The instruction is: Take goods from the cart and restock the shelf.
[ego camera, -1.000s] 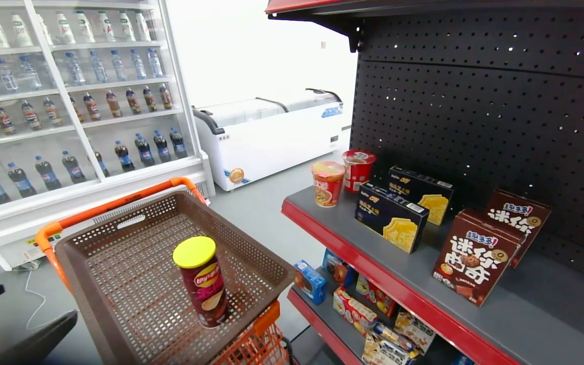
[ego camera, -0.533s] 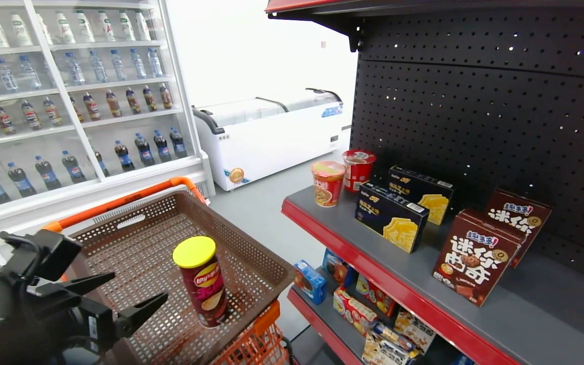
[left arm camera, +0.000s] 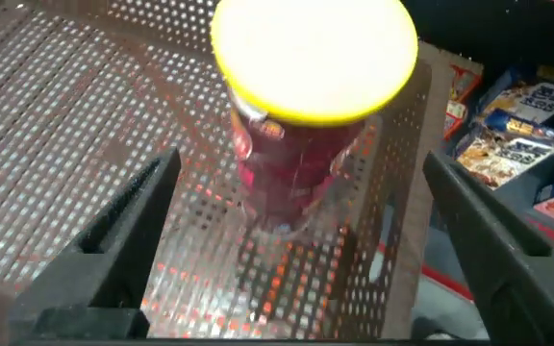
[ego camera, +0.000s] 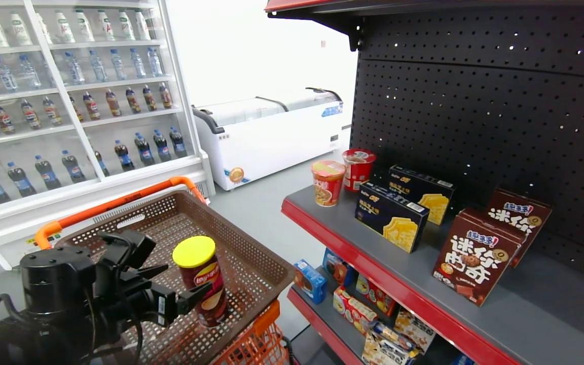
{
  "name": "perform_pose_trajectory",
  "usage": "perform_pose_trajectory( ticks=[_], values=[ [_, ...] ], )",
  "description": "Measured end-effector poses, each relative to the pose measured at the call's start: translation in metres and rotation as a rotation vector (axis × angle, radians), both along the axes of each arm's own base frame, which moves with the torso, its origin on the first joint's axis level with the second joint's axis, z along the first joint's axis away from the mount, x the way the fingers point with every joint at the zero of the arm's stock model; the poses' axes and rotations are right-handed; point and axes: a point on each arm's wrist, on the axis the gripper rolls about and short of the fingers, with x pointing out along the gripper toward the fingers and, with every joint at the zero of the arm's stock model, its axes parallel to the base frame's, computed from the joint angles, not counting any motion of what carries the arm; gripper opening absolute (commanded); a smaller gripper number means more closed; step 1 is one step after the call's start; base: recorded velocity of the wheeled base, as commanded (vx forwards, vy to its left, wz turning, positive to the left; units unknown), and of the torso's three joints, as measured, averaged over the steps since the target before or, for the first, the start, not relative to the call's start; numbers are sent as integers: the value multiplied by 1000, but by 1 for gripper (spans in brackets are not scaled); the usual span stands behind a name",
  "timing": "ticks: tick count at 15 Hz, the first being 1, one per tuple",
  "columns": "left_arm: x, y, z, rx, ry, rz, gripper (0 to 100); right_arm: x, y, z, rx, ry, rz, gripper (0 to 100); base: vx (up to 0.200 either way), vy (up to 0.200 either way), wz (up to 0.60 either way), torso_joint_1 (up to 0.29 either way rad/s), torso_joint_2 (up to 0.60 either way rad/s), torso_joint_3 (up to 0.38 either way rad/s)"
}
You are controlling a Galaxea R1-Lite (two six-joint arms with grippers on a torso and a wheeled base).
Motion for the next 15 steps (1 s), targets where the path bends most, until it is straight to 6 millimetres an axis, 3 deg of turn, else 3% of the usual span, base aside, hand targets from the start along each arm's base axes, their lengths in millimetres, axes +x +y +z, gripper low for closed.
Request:
perform_pose_trajectory(
  ticks=[6,9,15],
  values=[
    [16,-17,-29,-15,-96,-55,100,0,0,0,0,0,1,100,0,0,0,0,0,0],
    [9,-14,-46,20,-30,-58,100,0,0,0,0,0,0,100,0,0,0,0,0,0],
    [15,-6,-56,53,-5,-33,100,0,0,0,0,0,0,100,0,0,0,0,0,0]
  ],
)
